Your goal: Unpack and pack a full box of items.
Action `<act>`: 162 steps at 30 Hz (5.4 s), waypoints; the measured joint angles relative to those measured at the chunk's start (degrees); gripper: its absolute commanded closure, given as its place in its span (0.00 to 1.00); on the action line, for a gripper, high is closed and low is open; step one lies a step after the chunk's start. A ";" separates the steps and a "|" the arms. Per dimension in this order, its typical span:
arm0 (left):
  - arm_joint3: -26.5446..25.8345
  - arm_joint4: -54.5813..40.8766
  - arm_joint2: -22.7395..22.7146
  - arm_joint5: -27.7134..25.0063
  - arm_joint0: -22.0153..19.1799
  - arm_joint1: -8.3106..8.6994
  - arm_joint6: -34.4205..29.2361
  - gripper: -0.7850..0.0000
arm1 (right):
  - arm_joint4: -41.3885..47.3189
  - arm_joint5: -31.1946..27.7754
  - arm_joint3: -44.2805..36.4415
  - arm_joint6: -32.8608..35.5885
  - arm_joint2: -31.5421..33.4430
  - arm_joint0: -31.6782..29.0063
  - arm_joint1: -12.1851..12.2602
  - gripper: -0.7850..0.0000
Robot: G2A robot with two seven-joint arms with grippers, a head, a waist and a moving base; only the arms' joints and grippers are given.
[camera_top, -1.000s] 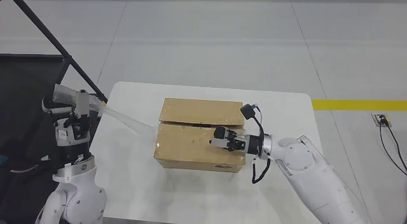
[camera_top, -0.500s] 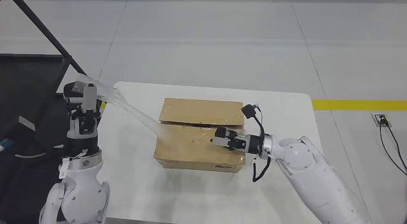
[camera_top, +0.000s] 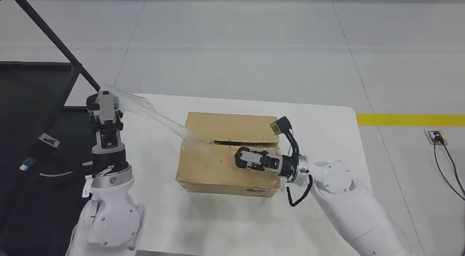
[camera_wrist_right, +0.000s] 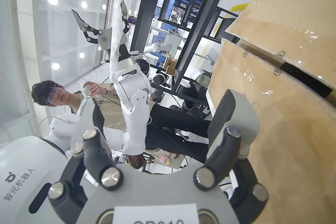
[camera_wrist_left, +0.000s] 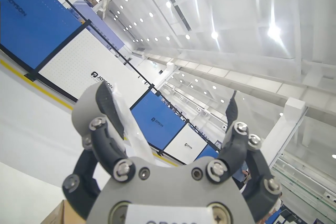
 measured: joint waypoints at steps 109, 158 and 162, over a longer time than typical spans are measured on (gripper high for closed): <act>8.43 -2.70 -7.69 -16.85 13.42 -2.60 -12.98 0.00 | -6.15 21.48 -28.96 -12.06 4.36 8.78 -0.58 1.00; 4.41 23.02 0.01 -13.60 9.23 -1.60 -19.64 0.28 | 5.66 21.02 -21.51 -12.54 4.29 9.24 -3.07 1.00; 4.41 24.76 0.73 -12.72 8.81 -1.63 -17.80 0.31 | 5.77 20.91 -20.99 -12.34 4.30 9.36 -3.23 1.00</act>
